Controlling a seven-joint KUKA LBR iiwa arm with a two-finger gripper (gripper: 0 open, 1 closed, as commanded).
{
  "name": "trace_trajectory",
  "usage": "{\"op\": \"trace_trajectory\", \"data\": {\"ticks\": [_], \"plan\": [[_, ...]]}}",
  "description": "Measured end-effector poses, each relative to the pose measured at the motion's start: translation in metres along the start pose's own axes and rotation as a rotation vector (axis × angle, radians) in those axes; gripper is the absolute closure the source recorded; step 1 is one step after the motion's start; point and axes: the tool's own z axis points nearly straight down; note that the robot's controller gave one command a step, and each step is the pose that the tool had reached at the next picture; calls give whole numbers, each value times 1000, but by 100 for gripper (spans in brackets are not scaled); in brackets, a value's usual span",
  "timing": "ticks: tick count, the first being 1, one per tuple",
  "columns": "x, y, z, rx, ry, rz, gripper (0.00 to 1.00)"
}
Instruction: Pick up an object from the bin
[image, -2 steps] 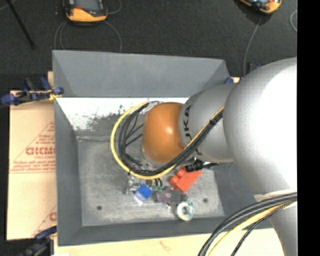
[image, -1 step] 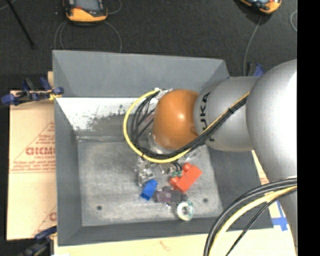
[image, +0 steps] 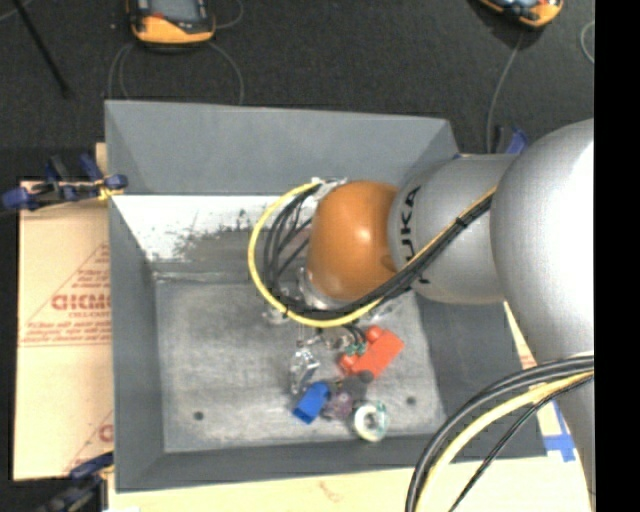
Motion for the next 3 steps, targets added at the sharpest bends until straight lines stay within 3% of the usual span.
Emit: {"op": "trace_trajectory", "data": {"ticks": [1, 2, 3], "plan": [[88, -35, -50, 3, 7, -301, 0], [100, -66, -8, -5, 11, -802, 0], [109, -44, -5, 7, 10, -1039, 0]]}}
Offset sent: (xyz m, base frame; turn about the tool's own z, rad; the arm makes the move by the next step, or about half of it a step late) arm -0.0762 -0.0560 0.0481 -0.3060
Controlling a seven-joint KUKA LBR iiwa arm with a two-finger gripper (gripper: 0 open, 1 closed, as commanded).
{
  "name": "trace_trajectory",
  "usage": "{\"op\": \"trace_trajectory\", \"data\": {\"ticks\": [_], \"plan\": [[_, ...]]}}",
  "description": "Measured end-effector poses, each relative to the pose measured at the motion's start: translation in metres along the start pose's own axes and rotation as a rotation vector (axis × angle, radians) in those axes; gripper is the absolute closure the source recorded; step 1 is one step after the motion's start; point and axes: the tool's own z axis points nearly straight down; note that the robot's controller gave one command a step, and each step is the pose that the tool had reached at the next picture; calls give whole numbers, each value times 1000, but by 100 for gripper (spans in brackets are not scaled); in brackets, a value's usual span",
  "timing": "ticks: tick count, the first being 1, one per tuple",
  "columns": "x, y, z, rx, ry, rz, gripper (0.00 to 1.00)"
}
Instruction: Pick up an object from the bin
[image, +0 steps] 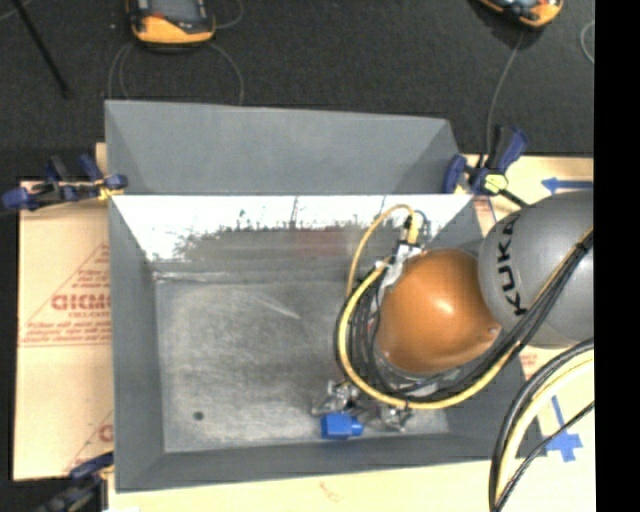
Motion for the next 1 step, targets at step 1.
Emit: {"op": "trace_trajectory", "data": {"ticks": [1], "plan": [[-1, 0, 2, 5, -11, 6, 100]]}}
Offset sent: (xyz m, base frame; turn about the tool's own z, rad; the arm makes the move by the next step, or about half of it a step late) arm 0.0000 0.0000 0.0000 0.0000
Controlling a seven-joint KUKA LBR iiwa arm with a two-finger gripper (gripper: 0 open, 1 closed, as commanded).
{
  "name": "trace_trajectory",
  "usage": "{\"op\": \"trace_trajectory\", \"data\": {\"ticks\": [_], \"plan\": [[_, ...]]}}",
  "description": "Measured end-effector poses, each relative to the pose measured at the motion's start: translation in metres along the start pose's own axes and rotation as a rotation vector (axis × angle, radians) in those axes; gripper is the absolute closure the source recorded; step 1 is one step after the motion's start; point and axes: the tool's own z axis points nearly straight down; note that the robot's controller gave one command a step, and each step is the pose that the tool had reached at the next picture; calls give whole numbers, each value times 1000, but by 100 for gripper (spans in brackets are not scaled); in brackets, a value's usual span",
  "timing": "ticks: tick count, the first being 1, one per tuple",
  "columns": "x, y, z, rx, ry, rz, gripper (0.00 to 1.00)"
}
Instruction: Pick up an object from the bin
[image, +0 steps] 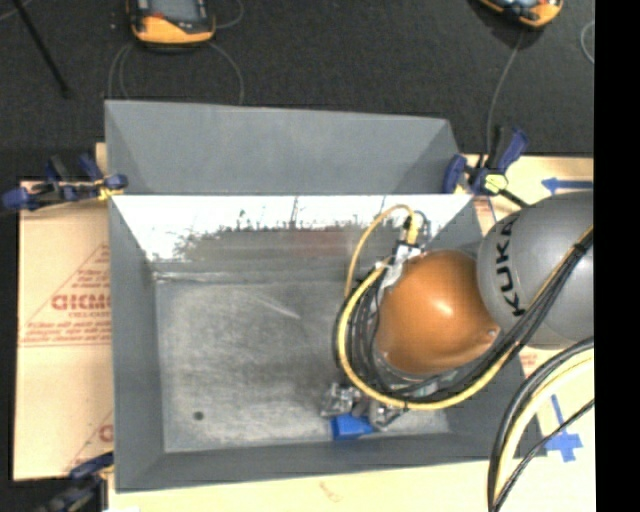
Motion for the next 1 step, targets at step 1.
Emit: {"op": "trace_trajectory", "data": {"ticks": [1], "plan": [[-6, -12, -196, -3, 1, -148, 100]]}}
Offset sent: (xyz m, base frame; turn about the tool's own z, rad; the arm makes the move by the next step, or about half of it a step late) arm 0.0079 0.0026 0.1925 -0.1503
